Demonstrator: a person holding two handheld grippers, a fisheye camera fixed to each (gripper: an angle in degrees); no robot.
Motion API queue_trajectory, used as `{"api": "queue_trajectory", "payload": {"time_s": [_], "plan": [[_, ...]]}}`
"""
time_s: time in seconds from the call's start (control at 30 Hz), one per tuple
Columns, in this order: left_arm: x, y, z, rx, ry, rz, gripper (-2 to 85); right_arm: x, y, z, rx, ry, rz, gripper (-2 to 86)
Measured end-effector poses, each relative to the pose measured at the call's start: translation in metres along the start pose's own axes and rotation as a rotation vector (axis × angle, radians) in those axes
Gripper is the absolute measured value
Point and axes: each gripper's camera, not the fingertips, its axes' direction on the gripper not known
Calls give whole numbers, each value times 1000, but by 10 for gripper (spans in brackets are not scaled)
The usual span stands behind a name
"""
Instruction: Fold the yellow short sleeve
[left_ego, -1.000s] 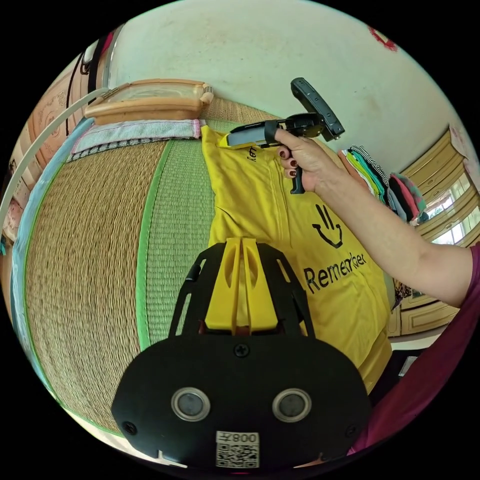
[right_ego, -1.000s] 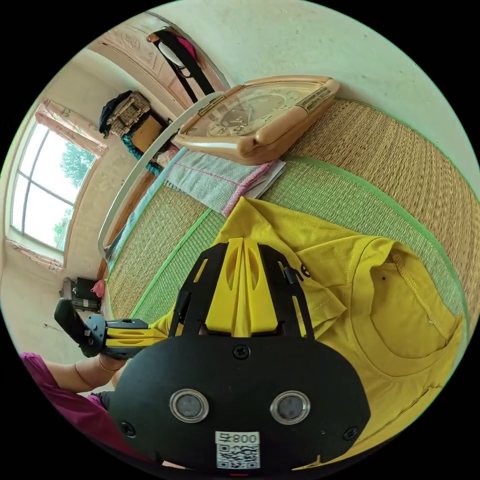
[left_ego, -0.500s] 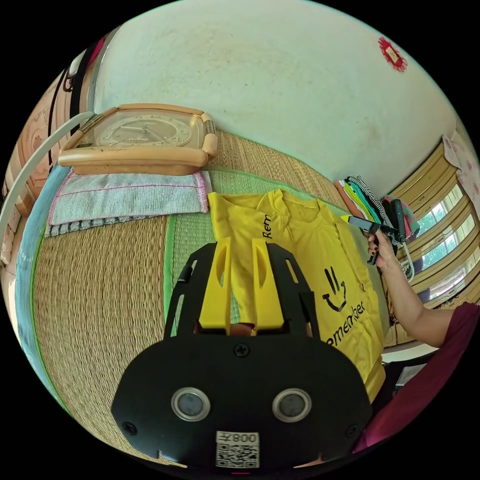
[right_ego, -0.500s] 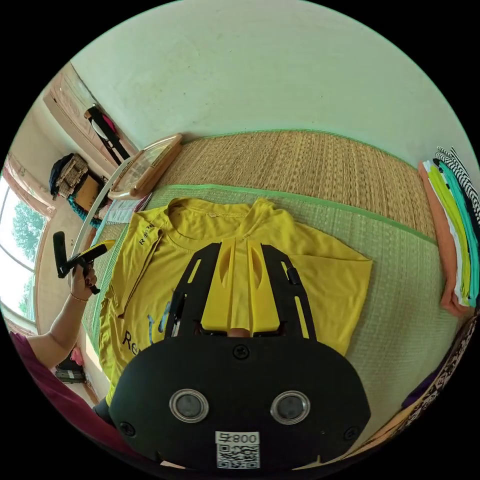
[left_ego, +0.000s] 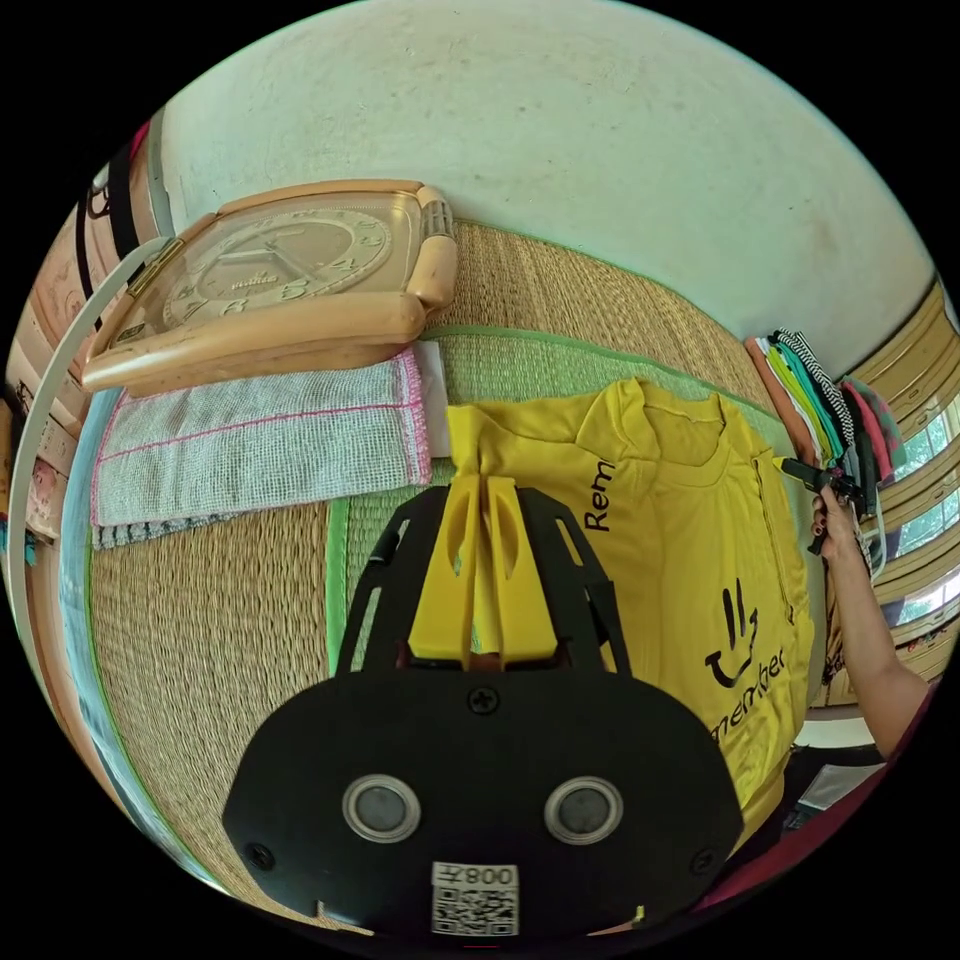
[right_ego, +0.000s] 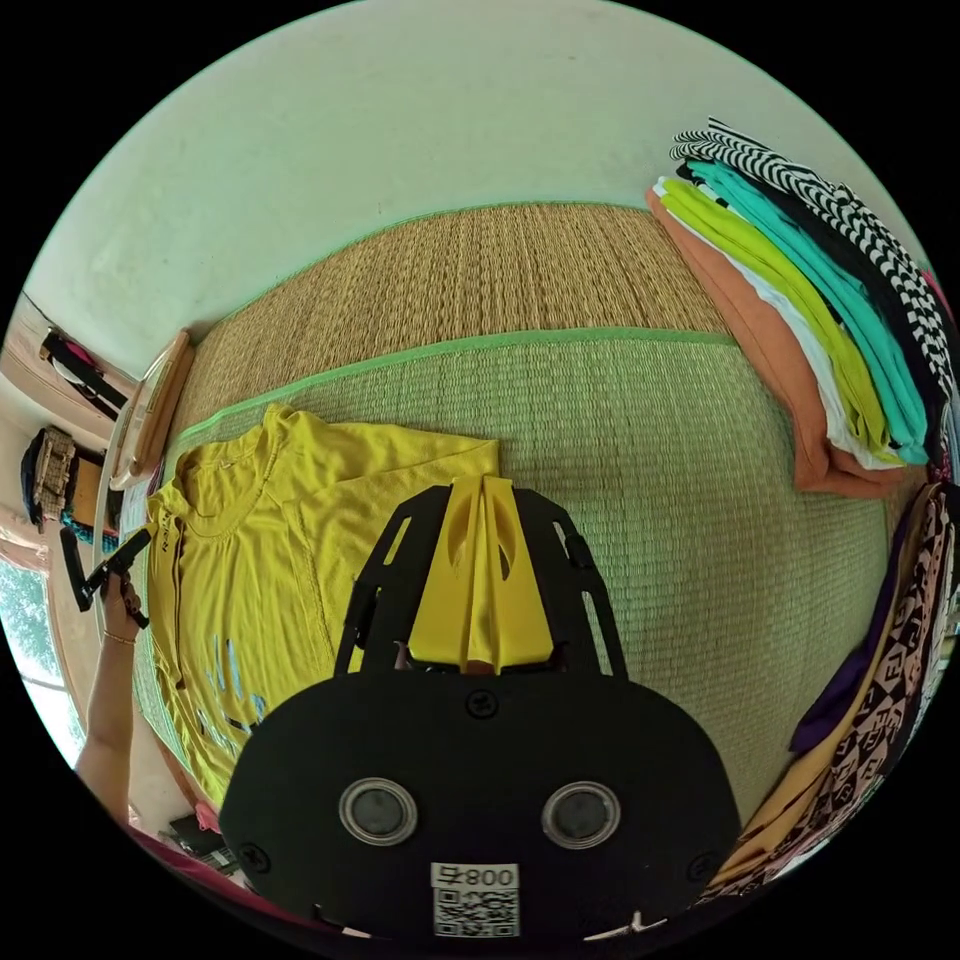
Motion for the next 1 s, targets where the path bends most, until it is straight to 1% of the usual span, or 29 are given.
{"api": "queue_trajectory", "payload": {"time_s": [0.07, 0.2, 0.27, 0.4, 0.5, 0.63, 0.8, 0.87, 0.9, 1.0], "plan": [[2, -6, 2, 1, -15, -8, 12, 2, -2, -3, -6, -14, 4, -1], [1, -11, -1, 56, -45, -66, 9, 4, -5, -13, -3, 46, 3, 0], [-1, -7, 0, 63, -56, -83, 9, 6, -2, -17, -2, 45, 8, -1], [-7, 5, 2, 86, -29, -111, 11, 26, 13, -26, 40, -19, 93, -1], [-6, 12, 1, 110, -33, -99, 14, 35, 23, -30, 50, -62, 110, -1], [-5, 24, -5, 155, -59, -106, 24, 29, 34, -44, 84, -71, 59, 0], [-1, 44, -16, 266, 11, -83, 24, 8, 45, -62, 151, -37, -6, 1], [7, 43, -8, 254, 89, -28, 17, -7, 48, -65, 172, -93, -64, 1], [14, 41, 2, 221, 138, 8, 14, -24, 48, -64, 165, -138, -128, 1], [35, 32, 30, 130, 179, 94, 7, -70, 43, -46, 96, -198, -272, 1]]}}
